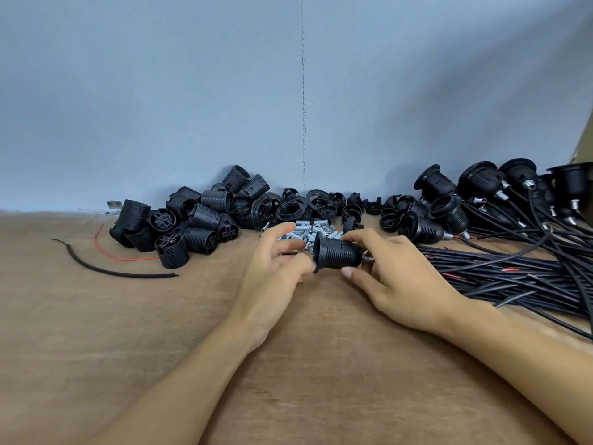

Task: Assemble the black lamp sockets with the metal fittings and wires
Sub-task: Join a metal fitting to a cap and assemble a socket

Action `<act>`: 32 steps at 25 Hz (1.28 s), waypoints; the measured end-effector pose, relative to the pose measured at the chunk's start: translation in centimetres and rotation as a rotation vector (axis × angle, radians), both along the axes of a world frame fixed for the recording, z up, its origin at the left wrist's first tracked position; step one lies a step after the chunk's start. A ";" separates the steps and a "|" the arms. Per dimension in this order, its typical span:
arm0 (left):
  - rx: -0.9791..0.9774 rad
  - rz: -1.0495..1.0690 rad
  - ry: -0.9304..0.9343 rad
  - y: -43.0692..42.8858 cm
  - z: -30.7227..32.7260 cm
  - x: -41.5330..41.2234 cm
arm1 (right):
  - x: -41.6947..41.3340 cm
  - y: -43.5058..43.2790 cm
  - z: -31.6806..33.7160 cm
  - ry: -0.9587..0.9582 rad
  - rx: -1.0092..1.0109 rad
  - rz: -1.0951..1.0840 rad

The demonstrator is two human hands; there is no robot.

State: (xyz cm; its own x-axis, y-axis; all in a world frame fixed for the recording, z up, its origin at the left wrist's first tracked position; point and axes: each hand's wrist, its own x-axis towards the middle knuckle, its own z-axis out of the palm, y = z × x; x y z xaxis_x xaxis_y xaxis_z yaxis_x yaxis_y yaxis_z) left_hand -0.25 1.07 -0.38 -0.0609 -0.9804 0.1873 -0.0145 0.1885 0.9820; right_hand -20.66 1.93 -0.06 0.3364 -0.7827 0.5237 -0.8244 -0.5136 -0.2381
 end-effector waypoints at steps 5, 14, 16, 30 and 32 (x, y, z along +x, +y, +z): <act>0.029 0.003 -0.150 -0.3 -0.6 0.2 | -0.1 -0.2 0.0 -0.043 0.023 -0.013; 0.037 -0.036 -0.095 -0.2 -0.1 0.0 | -0.2 -0.4 -0.3 -0.056 0.035 -0.002; 0.047 -0.010 -0.135 -0.3 -0.2 0.2 | -0.1 -0.4 -0.2 -0.053 0.021 -0.013; 0.042 -0.022 -0.247 -0.9 -1.0 0.1 | 0.3 0.1 -0.1 -0.151 0.034 -0.043; 0.056 -0.043 -0.275 -1.1 -1.4 0.4 | 0.0 -0.1 -0.1 -0.233 0.053 -0.067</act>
State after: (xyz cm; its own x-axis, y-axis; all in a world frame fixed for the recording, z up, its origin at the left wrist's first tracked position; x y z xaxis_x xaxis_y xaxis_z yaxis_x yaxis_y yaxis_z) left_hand 0.14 0.01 -1.77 -0.1442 -0.9841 0.1037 -0.2749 0.1405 0.9512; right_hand -20.65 1.82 -0.16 0.1580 -0.8277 0.5385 -0.7756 -0.4415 -0.4511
